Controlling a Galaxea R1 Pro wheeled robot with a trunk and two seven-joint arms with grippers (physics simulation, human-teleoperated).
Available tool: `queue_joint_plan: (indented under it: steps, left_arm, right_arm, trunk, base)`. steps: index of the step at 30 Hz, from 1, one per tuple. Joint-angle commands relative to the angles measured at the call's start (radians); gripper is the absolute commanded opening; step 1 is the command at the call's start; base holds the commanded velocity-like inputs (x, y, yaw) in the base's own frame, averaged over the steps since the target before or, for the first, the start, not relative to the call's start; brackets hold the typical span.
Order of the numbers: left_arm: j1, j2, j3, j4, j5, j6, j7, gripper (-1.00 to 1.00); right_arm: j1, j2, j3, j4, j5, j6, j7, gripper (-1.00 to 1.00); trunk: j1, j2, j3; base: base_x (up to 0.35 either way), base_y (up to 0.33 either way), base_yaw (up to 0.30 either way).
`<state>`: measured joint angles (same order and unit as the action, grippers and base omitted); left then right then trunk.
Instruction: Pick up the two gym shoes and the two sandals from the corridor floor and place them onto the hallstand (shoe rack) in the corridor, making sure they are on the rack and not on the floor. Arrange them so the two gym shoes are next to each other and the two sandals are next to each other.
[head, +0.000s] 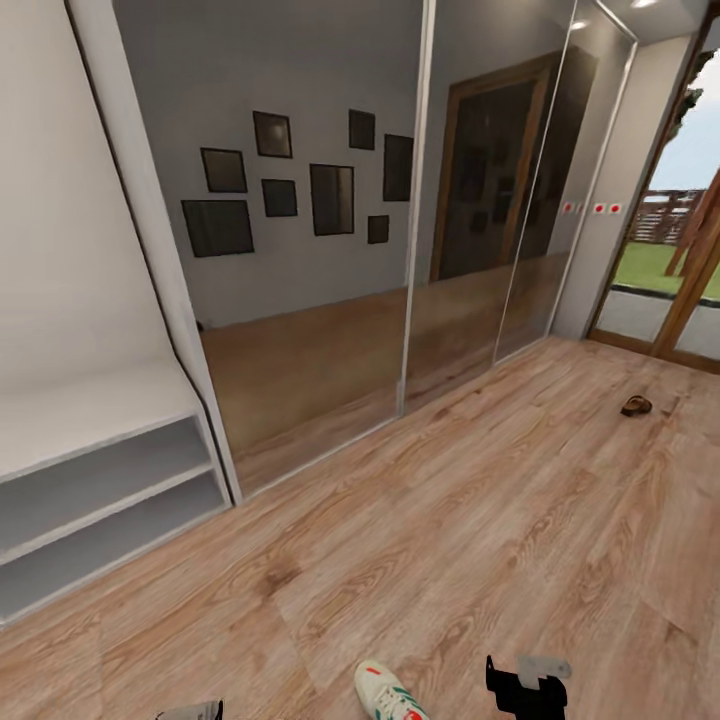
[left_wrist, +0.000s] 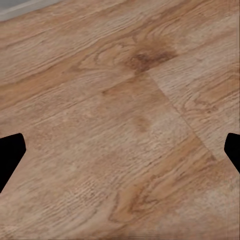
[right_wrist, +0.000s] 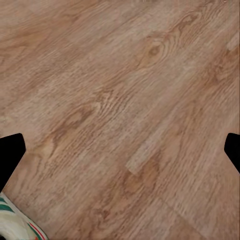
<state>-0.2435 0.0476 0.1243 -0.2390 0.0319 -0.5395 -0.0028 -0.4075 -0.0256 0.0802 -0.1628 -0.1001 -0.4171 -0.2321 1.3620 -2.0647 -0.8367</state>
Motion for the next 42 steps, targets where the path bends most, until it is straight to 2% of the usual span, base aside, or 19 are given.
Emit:
queue_joint_plan:
  steps: [1,26,32,42]
  left_arm:
    - [-0.001,0.000,0.000,0.001,0.003,-0.003,0.000,1.00]
    - [-0.001,0.000,0.000,0.001,0.005,-0.004,0.000,1.00]
    - [0.000,0.000,0.000,0.001,0.000,-0.004,0.000,1.00]
    - [-0.001,0.000,0.000,0.001,0.004,-0.004,0.000,1.00]
  right_arm:
    - [0.000,-0.001,0.009,0.000,-0.010,-0.003,-0.003,1.00]
    - [0.000,-0.001,0.009,0.000,-0.010,-0.003,-0.003,1.00]
    - [0.000,-0.001,0.009,0.000,-0.010,-0.003,-0.003,1.00]
    - [0.000,-0.001,0.009,0.000,-0.010,-0.002,-0.003,1.00]
  trunk:
    - [0.000,0.000,-0.001]
    - [0.000,0.000,-0.001]
    - [0.000,0.000,-0.001]
    - [0.000,0.000,-0.001]
  base:
    - [0.000,-0.038,0.279]
    - [0.000,-0.006,0.279]
    - [-0.207,0.000,0.277]
    - [-0.062,0.000,0.073]
